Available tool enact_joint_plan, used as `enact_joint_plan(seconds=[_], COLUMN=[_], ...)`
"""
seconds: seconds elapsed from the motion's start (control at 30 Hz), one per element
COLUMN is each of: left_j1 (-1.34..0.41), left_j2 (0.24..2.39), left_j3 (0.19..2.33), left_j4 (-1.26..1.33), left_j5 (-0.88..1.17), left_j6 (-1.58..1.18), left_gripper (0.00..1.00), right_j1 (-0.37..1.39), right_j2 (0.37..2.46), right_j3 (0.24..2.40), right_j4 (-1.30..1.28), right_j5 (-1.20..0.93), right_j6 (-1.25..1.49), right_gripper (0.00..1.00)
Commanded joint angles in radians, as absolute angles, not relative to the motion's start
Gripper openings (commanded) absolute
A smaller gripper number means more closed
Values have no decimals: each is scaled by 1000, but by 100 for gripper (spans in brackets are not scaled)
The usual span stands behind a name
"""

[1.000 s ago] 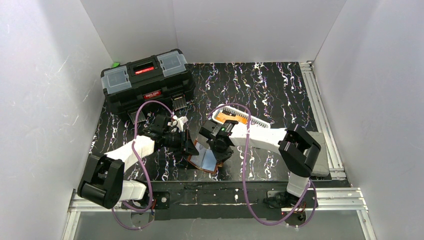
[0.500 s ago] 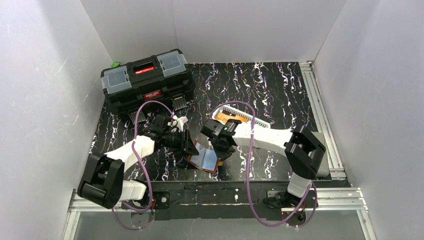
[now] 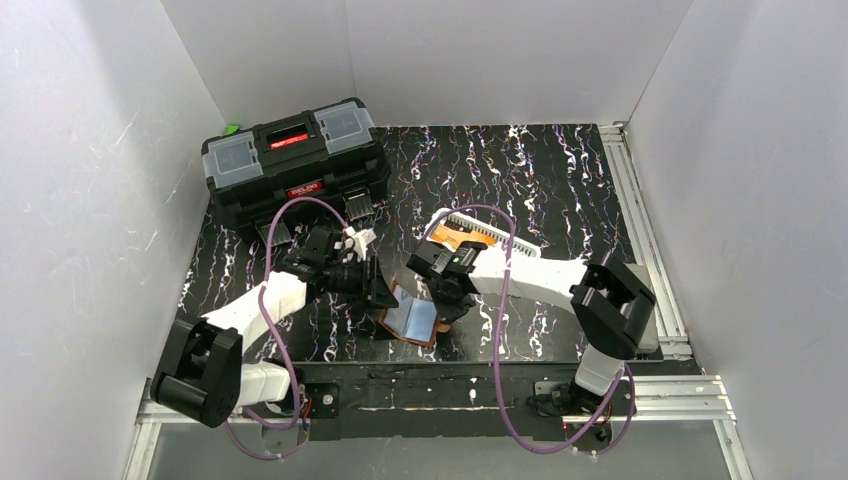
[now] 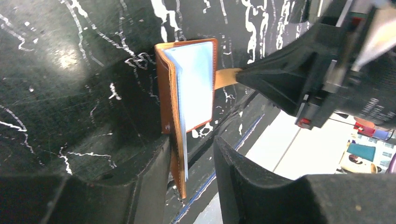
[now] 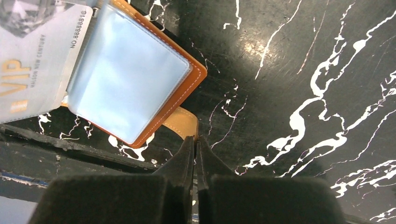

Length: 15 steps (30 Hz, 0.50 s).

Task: Put the credit cards into the card holder
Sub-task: Close the card holder at the center of the board.

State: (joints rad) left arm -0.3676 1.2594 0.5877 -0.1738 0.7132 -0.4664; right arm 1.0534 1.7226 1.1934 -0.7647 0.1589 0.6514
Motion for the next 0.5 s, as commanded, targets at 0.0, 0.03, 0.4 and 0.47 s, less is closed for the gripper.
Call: enact_joint_plan(seconds=[0.0, 0.03, 0.4, 0.47], left_j1=[-402, -412, -551, -576], left_j2=[1203, 1209, 1382, 1419], left_j3=[651, 653, 651, 663], left_j4=[-193, -184, 59, 95], left_j5=[720, 723, 772, 799], left_j6=[-442, -441, -466, -462], left_gripper=[38, 39, 43, 45], right_j1=[1043, 1042, 1010, 998], right_j2=[1648, 1640, 1510, 1486], right_j3=[1150, 1138, 952, 896], right_j4=[-665, -647, -470, -421], right_j5=[195, 198, 165, 144], right_j6=[648, 647, 703, 721], right_gripper=[1, 1, 1, 1])
